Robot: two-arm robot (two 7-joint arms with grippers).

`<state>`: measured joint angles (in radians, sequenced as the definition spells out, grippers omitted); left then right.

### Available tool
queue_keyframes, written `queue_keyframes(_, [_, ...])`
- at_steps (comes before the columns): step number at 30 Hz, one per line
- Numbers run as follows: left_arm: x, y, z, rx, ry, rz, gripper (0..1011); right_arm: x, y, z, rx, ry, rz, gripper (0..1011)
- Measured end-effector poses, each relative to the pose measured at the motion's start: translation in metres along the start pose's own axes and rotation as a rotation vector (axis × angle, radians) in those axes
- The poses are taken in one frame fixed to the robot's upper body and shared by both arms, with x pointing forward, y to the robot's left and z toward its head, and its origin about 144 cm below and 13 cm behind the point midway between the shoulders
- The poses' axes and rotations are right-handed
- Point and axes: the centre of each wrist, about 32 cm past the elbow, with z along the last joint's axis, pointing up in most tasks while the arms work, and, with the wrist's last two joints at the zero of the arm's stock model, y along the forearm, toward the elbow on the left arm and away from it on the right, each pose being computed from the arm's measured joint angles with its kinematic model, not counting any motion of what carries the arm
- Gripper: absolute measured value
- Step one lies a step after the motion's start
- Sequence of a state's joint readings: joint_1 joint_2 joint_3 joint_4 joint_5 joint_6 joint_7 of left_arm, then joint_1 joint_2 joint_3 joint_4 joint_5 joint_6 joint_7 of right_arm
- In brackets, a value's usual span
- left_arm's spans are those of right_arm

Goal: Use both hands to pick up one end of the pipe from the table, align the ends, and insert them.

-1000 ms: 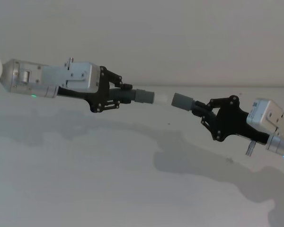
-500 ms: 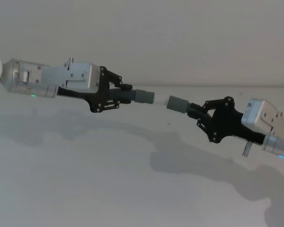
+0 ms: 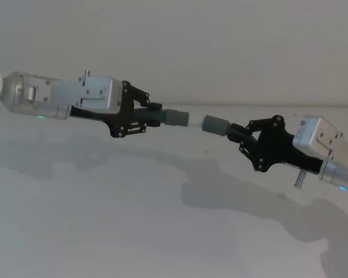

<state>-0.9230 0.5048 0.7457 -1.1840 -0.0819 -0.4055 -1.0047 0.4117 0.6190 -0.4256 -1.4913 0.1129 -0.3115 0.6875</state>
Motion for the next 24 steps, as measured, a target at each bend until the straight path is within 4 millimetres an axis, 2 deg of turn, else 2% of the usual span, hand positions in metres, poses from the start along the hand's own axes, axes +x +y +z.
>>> queue_keyframes(24, [0.0,-0.0002,0.0001,-0.001,0.0,0.0,309,0.0032,0.0008,-0.0012,-0.015,-0.006,0.002,123])
